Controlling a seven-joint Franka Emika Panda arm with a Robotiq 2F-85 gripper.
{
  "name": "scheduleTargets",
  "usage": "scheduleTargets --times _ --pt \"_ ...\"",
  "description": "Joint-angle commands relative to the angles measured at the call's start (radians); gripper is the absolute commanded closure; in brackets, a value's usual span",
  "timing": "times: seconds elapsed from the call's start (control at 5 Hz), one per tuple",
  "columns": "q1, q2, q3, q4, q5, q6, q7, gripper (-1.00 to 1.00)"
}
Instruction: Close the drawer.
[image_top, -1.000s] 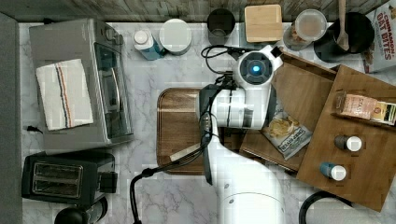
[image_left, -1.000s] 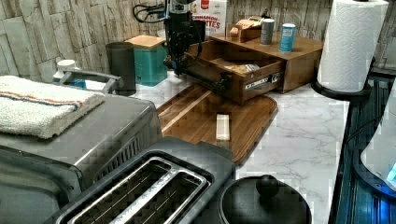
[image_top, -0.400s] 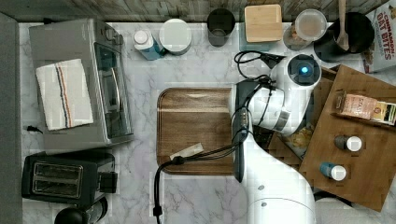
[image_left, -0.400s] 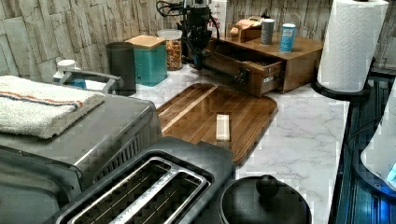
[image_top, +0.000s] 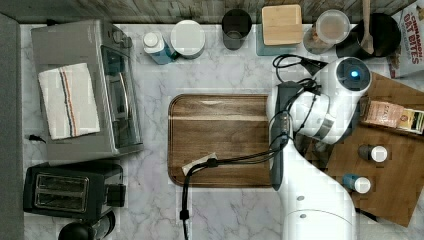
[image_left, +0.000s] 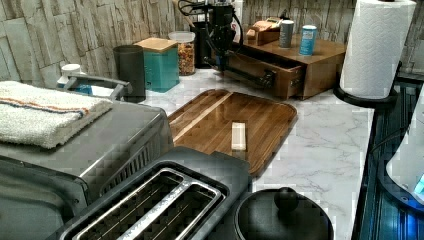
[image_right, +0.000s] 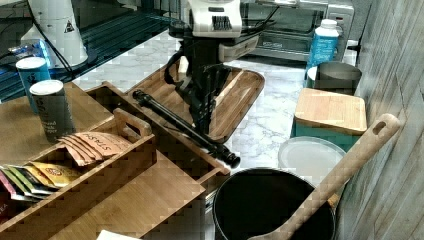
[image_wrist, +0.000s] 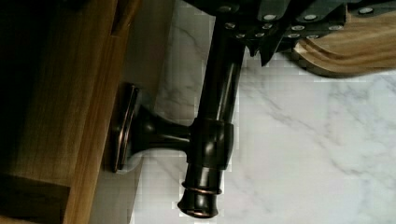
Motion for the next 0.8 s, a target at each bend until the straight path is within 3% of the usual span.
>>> scheduleTargets --times 0.2,0.4,0.6,0.8 --pt "-0.268 0.152 -0.164 0.225 -0.015 -0.041 -0.202 1.00" --pt "-0.248 0.157 -0.221 0.237 -0.054 -0.031 -0.141 1.00" --pt "-0.212 0.087 -0.240 0.127 -0.021 0.011 -0.073 1.00" --pt "-0.196 0.090 -0.259 0.127 -0.007 0.011 -0.081 1.00"
